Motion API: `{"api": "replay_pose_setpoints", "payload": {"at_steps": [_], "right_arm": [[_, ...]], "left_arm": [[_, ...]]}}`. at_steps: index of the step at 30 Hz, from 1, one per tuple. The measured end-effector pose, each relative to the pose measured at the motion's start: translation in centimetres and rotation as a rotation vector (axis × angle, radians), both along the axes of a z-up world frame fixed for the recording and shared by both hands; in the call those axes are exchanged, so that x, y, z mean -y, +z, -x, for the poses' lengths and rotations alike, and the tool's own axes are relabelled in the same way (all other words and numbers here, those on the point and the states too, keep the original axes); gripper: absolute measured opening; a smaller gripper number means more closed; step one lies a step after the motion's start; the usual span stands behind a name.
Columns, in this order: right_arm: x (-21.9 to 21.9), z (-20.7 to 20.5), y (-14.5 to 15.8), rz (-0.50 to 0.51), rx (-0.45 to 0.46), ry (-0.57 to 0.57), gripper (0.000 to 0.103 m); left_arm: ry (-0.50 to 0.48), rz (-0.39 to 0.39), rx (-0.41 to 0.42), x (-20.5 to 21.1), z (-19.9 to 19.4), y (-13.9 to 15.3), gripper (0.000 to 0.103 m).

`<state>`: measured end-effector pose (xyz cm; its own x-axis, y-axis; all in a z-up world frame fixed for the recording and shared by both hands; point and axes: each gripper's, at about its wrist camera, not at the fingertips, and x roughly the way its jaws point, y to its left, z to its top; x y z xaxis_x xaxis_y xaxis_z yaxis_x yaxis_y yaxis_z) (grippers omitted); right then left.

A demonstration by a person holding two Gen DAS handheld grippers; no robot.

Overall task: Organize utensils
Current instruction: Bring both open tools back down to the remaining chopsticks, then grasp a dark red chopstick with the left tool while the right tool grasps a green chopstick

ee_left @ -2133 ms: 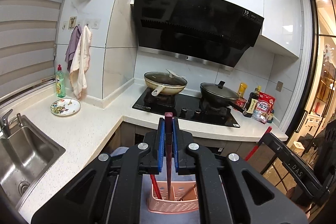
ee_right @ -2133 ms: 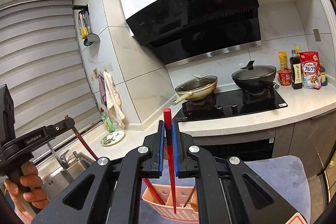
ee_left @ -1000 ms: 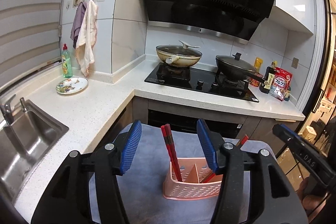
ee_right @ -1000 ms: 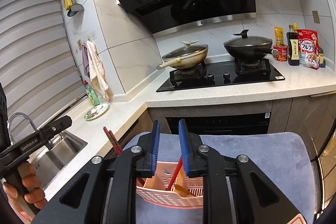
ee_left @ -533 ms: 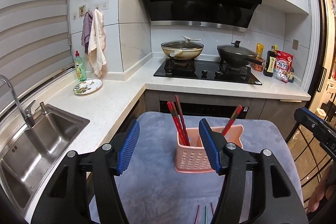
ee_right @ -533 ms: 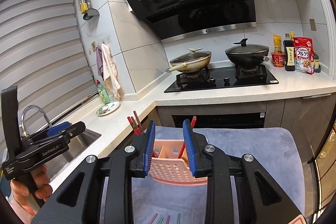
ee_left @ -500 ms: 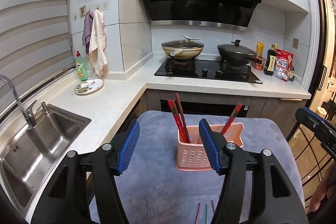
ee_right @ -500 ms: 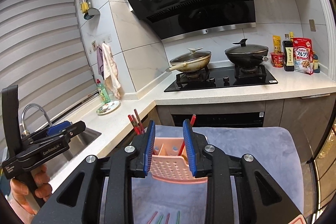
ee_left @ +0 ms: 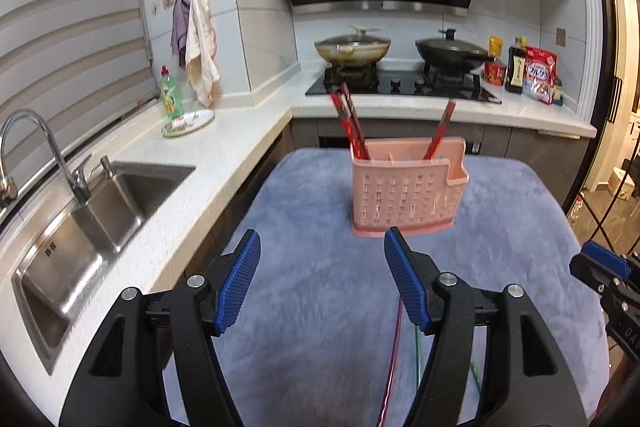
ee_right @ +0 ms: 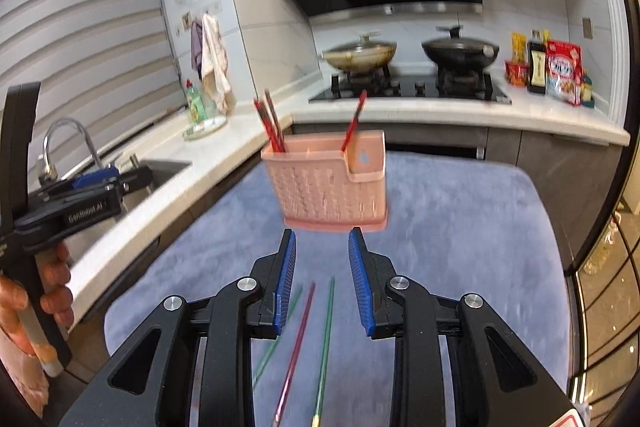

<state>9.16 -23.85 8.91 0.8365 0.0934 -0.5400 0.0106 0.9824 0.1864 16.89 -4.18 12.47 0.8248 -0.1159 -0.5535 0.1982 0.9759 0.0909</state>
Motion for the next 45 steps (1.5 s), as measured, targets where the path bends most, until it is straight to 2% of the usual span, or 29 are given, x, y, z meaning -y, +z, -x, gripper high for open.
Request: {"api": "replay_pose_setpoints", "payload": {"at_steps": [8, 19, 31, 35, 40, 45], "right_arm": [[-1.1, 3.0, -6.8, 0.004, -0.139, -0.025, 0.027], [-3.3, 5.0, -12.5, 0.027, -0.245, -0.006, 0.027], [-4.7, 5.2, -15.9, 0.044, -0.304, 0.010, 0.026], [-4.5, 5.2, -16.0, 0.044, -0.299, 0.005, 0.021], [-4.3, 5.2, -16.2, 0.041, -0.298, 0.000, 0.016], [-4.3, 5.2, -16.2, 0.040, -0.297, 0.000, 0.015]], "left_arm": [[0.021, 0.001, -0.139, -1.1, 2.0, -6.9, 0.064], [0.028, 0.005, -0.271, -2.8, 5.0, -13.5, 0.064], [-0.004, 0.033, -0.352, -3.0, 7.4, -17.0, 0.069], [-0.028, 0.055, -0.361, -2.6, 7.9, -17.2, 0.069], [-0.049, 0.039, -0.374, -1.8, 8.5, -17.9, 0.069], [-0.052, 0.020, -0.383, -1.4, 8.5, -18.6, 0.067]]}}
